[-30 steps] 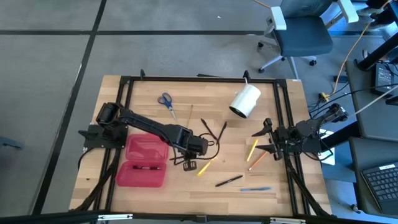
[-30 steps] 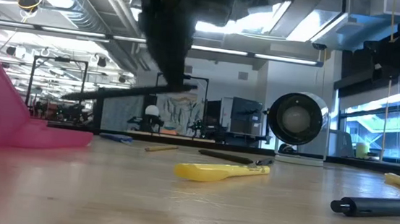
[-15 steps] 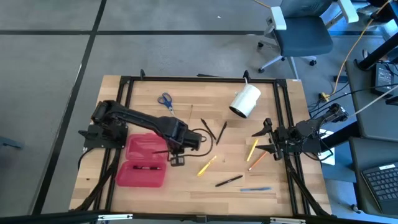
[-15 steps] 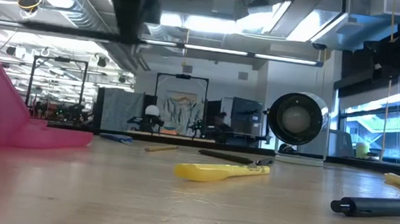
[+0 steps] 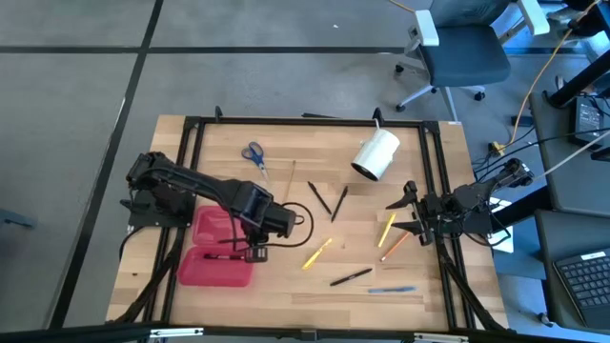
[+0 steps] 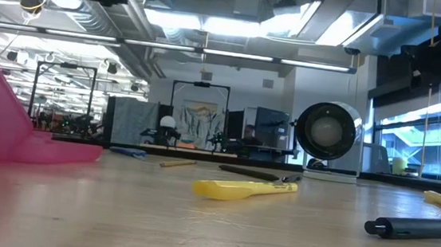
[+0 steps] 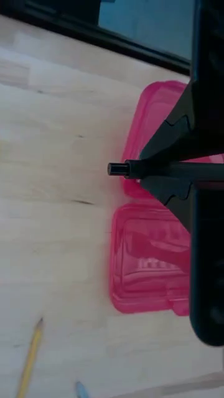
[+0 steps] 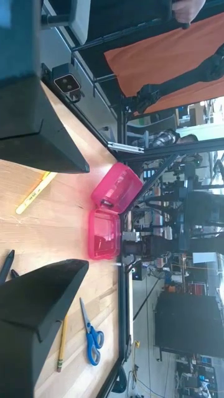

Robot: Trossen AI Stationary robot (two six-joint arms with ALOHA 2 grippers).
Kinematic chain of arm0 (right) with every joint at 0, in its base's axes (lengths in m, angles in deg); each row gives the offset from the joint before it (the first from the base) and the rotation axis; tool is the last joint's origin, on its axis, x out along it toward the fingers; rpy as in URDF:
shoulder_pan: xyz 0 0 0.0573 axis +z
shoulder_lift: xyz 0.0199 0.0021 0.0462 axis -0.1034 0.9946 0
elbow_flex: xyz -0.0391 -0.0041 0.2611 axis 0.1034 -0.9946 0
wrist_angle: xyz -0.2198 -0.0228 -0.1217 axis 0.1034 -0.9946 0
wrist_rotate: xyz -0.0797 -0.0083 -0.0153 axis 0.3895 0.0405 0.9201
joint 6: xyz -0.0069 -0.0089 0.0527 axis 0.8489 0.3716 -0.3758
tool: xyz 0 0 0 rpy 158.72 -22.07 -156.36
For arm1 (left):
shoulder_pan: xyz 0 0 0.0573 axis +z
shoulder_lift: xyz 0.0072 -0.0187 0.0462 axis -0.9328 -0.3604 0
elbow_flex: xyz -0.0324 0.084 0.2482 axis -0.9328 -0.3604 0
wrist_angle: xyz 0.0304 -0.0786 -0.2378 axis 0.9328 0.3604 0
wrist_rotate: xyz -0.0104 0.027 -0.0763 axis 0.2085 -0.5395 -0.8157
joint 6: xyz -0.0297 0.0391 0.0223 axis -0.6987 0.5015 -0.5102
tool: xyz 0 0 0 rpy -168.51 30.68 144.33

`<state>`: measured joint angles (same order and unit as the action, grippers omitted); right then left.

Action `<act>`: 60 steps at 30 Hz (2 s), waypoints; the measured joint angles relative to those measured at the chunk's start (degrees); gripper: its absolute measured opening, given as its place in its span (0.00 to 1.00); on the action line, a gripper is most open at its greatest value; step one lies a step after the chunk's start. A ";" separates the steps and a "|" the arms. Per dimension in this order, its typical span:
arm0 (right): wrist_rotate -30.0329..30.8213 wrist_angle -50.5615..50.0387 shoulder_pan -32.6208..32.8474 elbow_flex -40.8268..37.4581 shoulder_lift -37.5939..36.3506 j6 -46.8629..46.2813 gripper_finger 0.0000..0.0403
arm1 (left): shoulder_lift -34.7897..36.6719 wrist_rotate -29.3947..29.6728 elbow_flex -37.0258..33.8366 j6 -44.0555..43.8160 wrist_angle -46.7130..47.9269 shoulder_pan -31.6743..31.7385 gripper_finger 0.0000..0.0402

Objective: Pick & place school supplies into a supply box
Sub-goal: Put the black pen into the red supply box

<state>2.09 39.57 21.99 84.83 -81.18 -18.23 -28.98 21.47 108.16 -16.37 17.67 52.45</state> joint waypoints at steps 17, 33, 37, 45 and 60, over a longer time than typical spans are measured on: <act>0.00 0.00 0.00 -0.01 0.01 -0.17 0.60 | 12.25 -1.93 -24.82 -11.69 -17.75 -4.09 0.04; 0.11 0.00 0.01 0.00 0.01 -0.20 0.60 | 20.37 -8.41 -45.81 -16.53 -42.41 -9.54 0.04; 0.11 0.00 0.02 0.01 -0.01 -0.20 0.60 | 20.13 -8.44 -47.39 -18.15 -45.37 -9.86 0.04; 0.09 0.02 0.02 0.01 -0.01 -0.13 0.60 | 16.67 -8.47 -47.69 -19.41 -46.11 -10.56 0.04; 0.04 0.00 0.01 0.01 -0.01 0.00 0.60 | 7.37 -8.69 -47.67 -18.42 -47.59 -11.02 0.05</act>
<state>2.13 39.57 22.00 84.83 -81.20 -18.23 -21.61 12.78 60.49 -34.79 -29.92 41.43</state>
